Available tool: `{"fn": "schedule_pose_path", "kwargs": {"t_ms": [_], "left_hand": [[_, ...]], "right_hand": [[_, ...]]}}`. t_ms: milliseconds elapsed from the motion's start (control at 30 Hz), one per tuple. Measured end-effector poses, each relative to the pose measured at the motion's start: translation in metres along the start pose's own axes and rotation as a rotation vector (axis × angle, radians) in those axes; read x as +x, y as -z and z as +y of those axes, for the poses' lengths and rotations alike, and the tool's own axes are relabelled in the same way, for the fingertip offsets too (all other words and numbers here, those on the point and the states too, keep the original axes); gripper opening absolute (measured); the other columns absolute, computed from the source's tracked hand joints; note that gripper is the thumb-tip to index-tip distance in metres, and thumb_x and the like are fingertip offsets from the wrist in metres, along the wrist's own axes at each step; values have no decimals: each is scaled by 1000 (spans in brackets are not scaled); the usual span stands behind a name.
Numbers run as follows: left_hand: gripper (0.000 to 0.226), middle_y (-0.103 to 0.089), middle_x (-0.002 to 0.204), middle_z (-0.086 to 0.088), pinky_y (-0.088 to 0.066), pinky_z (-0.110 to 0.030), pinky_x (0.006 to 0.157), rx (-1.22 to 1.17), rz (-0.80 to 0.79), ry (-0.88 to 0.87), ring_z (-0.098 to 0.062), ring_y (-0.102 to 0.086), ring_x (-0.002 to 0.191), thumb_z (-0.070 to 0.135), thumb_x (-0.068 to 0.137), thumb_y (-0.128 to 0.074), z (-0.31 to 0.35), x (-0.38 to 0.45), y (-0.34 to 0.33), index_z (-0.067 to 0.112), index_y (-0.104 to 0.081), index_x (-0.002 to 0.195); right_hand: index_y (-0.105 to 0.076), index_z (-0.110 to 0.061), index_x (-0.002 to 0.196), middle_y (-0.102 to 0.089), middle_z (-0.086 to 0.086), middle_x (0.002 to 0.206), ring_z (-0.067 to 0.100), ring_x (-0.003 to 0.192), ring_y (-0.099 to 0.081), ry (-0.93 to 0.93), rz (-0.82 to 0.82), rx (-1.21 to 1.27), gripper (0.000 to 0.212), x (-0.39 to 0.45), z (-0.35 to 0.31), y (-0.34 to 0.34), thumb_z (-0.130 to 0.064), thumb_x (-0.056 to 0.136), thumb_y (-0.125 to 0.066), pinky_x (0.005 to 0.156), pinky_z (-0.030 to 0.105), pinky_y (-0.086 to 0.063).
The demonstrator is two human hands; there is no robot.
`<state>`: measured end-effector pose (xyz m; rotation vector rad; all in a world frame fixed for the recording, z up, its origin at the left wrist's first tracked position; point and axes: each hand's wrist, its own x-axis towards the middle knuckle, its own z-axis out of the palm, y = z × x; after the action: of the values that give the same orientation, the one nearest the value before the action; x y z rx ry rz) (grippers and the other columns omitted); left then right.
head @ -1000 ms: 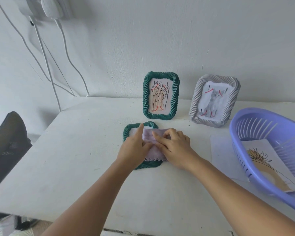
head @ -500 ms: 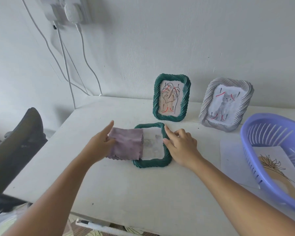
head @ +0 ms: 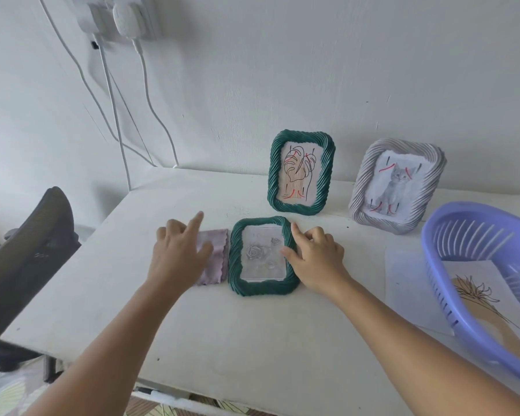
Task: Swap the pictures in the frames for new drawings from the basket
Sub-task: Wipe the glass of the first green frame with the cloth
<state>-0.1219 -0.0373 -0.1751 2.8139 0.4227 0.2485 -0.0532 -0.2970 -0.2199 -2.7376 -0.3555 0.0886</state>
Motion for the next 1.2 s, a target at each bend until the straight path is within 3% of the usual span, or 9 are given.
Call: {"fn": "schedule_pose_path", "kwargs": {"t_ms": [233, 500, 633, 700, 767, 833, 900, 1000, 1200], "left_hand": [[52, -35, 131, -8, -31, -45, 107, 156, -162, -49, -31, -32, 121, 61, 99, -32, 47, -2, -35, 27, -48, 135], [56, -27, 144, -4, -18, -47, 115, -52, -200, 83, -32, -22, 134, 51, 101, -39, 47, -4, -44, 31, -35, 154], [54, -29, 145, -2, -17, -46, 115, -177, -191, 121, -30, -23, 135, 50, 100, -44, 46, -5, -42, 36, -37, 152], [54, -32, 145, -2, -18, -46, 115, -244, -187, 135, -30, -24, 135, 51, 99, -48, 46, -4, -39, 39, -38, 150], [55, -43, 141, -3, -30, -47, 110, -375, -186, 130, -31, -36, 130, 47, 99, -51, 46, -2, -30, 40, -35, 152], [55, -64, 123, -3, -51, -46, 89, -743, -214, 143, -29, -61, 107, 38, 102, -54, 50, -1, -15, 38, -33, 153], [60, -76, 106, -2, -59, -43, 87, -1096, -281, 176, -26, -72, 98, 27, 104, -55, 53, 1, 2, 39, -27, 156], [75, -76, 115, -2, -58, -49, 93, -1285, -408, 137, -27, -72, 108, 15, 104, -56, 54, 7, 19, 51, -15, 156], [94, -70, 126, -15, -61, -45, 85, -1370, -488, 61, -32, -68, 117, -5, 99, -55, 40, 15, 26, 51, -6, 157]], "right_hand": [[-25, -25, 158, -36, 3, 131, 29, 129, -35, -22, -42, -20, 78, -2, -5, 3, -70, 96, -38, 112, 47, -24], [-23, -31, 158, -38, 4, 137, 29, 131, -34, -42, -47, 31, 73, -6, -10, 4, -65, 96, -42, 113, 46, -22], [-13, -34, 161, -61, 7, 134, 26, 121, -55, -28, -71, 455, 69, -13, -17, 15, -41, 102, -47, 111, 41, -37], [-17, -34, 161, -58, 9, 141, 24, 122, -52, -5, -46, 736, 67, -17, -23, 22, -27, 103, -50, 106, 34, -39], [-21, -32, 160, -46, 0, 154, 9, 133, -43, 43, 40, 856, 65, -16, -27, 26, -20, 104, -50, 112, 32, -32], [-23, -32, 160, -30, -17, 162, -9, 144, -26, 83, 95, 942, 64, -10, -28, 28, -20, 104, -50, 124, 32, -24], [-23, -33, 160, -24, -23, 162, -13, 146, -19, 98, 106, 1003, 64, -4, -28, 30, -21, 104, -51, 126, 30, -17], [-22, -38, 159, -23, -26, 162, -14, 145, -19, 137, 86, 1044, 68, 1, -30, 32, -24, 102, -56, 126, 29, -17], [-25, -66, 146, -44, -13, 155, 11, 143, -43, 128, -19, 1128, 84, 15, -28, 25, -33, 86, -74, 117, 50, -37]]}}
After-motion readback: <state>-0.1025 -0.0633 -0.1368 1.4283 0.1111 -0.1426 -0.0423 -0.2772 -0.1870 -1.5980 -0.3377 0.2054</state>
